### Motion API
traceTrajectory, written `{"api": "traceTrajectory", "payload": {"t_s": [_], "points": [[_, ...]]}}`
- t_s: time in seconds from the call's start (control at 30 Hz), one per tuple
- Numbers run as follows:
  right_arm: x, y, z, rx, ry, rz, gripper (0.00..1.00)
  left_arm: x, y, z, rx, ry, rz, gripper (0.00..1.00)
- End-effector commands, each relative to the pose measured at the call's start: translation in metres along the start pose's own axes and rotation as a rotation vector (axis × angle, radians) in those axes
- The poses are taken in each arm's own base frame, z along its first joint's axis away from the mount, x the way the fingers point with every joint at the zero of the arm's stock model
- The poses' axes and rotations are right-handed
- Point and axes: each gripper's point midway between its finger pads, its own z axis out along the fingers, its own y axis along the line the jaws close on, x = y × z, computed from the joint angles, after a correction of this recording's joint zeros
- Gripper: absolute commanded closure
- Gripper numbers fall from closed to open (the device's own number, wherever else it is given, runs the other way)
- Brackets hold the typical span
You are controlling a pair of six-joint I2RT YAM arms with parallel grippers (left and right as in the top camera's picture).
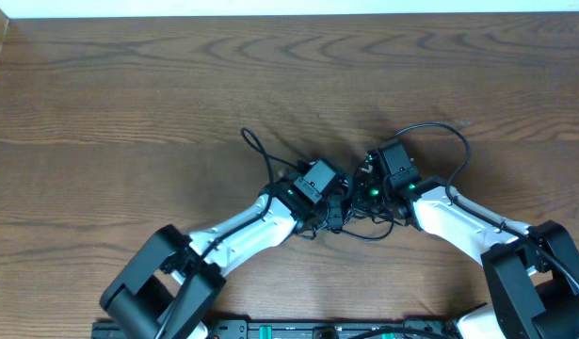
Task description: Untangle cables
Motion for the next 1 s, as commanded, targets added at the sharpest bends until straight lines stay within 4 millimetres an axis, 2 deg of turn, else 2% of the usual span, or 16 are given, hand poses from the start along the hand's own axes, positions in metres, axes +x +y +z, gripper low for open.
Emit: {"api": "traceTrajectory", "payload": {"t_s": [0.0, 0.27, 0.37, 0.47, 0.57, 0.67, 0.8, 0.97], "points": [[-0.012, -0.005, 0.000, 0.026, -0.049, 0.052, 0.99, 0.014, 0.010, -0.014, -0.037, 0.069, -0.016, 0.52], [-0.011, -0.004, 0.000, 0.018, -0.043, 0.065, 0.99, 0.029, 0.026, -0.022, -0.099, 0.121, -0.012, 0.55], [-0.010, -0.004, 0.000, 0.018, -0.042, 0.065, 0.99, 0.026, 0.025, -0.020, -0.088, 0.103, -0.003, 0.62], [-0.010, -0.004, 0.000, 0.019, -0.041, 0.065, 0.99, 0.015, 0.012, -0.018, -0.032, 0.058, 0.072, 0.67], [-0.010, -0.004, 0.000, 0.019, -0.041, 0.065, 0.99, 0.006, 0.001, -0.018, 0.009, 0.020, 0.175, 0.68], [-0.010, -0.005, 0.000, 0.021, -0.039, 0.066, 0.99, 0.006, 0.001, -0.018, 0.010, 0.019, 0.208, 0.69], [-0.010, -0.005, 0.000, 0.020, -0.040, 0.065, 0.99, 0.008, 0.004, -0.014, 0.000, 0.030, 0.221, 0.77], [-0.010, -0.005, 0.000, 0.021, -0.039, 0.066, 0.99, 0.007, 0.011, -0.009, -0.029, 0.032, 0.228, 0.78]]}}
